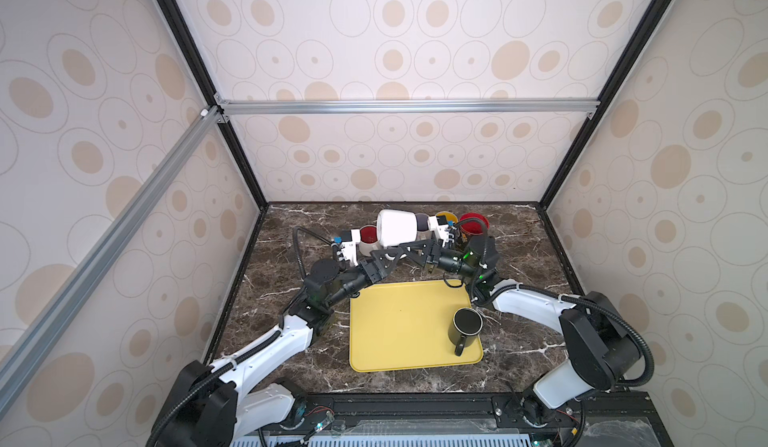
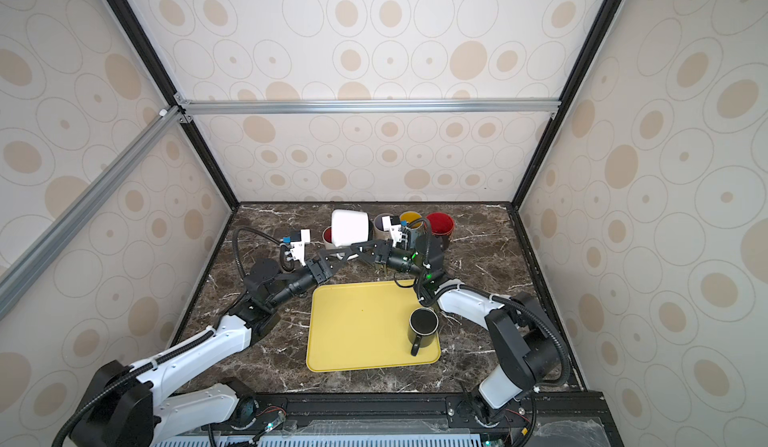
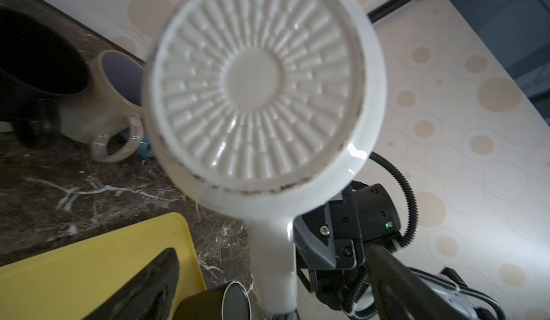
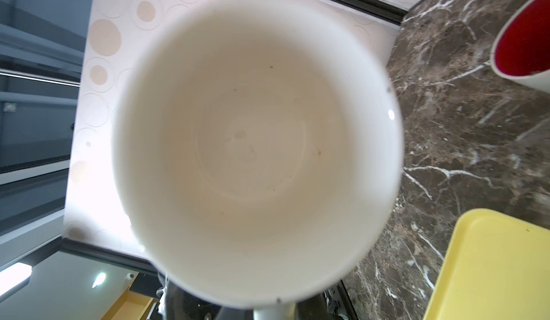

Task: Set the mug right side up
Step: 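Grasp the white mug's rim with the right gripper beside the left gripper, then turn the mug upright with the right gripper while the left gripper opens and withdraws, then lower the white mug beside the red-lined white mug with the right gripper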

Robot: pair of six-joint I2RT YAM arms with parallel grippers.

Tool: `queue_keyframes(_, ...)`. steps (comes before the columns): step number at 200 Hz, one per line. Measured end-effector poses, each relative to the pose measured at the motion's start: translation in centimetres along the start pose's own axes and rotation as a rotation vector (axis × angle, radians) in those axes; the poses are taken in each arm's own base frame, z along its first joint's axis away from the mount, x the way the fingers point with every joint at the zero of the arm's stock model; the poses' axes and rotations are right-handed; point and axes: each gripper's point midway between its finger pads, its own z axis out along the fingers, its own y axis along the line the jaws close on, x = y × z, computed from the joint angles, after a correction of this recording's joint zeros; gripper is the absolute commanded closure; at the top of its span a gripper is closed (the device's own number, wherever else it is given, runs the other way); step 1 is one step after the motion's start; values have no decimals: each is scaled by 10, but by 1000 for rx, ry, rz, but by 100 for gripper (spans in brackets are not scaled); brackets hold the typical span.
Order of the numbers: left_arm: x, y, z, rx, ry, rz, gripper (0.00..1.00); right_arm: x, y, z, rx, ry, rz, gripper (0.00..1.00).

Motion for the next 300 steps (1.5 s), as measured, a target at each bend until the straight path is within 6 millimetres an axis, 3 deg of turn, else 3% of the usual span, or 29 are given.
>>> queue_keyframes(31, -11, 26, -31, -224, -79, 141, 0, -1, -4, -8, 111, -19, -47, 100)
queue_keyframes(56, -25, 37, -54, -373, -131, 230, 0, -9, -4, -1, 210, -31, -111, 100)
queue_keyframes(83, -34, 45, -67, -500, -125, 288, 0, -16, 4, 30, 347, 18, -217, 100)
queue_keyframes(123, -24, 70, -98, -670, -86, 308, 0, -17, 3, 84, 600, 69, -442, 100)
queue_keyframes(164, -17, 87, -123, -795, -50, 306, 0, -33, -40, 119, 849, 94, -599, 100)
queue_keyframes(194, -13, 80, -131, -758, -66, 302, 0, -45, -90, 138, 986, 124, -643, 100)
queue_keyframes(225, -9, 79, -134, -731, -64, 292, 1, -43, -132, 152, 1047, 165, -659, 100)
queue_keyframes(249, -4, 83, -133, -733, -48, 288, 1, -39, -150, 155, 1067, 194, -666, 100)
queue_keyframes(300, 2, 87, -132, -730, -27, 282, 0, -35, -166, 170, 1062, 199, -702, 100)
